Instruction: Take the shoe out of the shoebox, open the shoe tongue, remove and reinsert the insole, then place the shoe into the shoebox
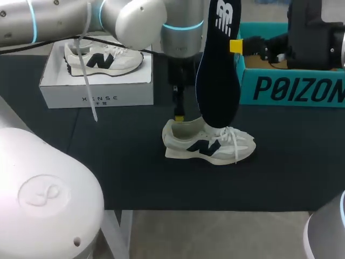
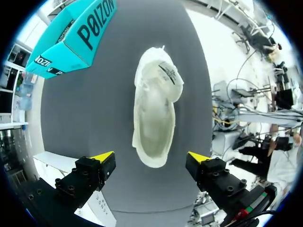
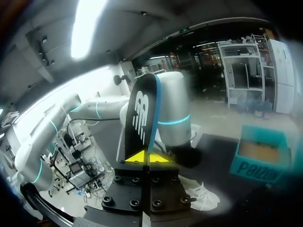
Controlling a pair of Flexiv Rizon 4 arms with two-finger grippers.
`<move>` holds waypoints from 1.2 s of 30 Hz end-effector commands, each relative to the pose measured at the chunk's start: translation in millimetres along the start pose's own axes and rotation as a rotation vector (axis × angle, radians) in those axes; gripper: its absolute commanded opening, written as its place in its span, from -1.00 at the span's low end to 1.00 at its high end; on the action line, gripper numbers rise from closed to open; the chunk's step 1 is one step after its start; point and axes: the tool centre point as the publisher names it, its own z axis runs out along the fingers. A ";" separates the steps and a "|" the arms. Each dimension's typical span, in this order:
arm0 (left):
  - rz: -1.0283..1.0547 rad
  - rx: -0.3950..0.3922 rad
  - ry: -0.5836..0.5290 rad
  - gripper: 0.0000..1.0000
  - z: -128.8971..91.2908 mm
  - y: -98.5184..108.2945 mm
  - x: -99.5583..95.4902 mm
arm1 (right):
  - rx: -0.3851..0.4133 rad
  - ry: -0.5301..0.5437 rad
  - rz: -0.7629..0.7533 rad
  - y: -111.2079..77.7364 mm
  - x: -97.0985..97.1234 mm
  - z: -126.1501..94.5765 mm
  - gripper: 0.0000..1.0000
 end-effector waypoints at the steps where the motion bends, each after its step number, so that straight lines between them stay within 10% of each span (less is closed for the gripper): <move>1: 0.015 0.040 0.015 1.00 9.4 2.7 -4.8 | -0.010 -0.004 0.003 -3.0 -1.4 -3.0 -1.00; 36: 0.122 0.158 -0.077 1.00 64.7 -51.1 -47.9 | 0.001 -0.008 0.038 -10.1 2.6 -5.9 -1.00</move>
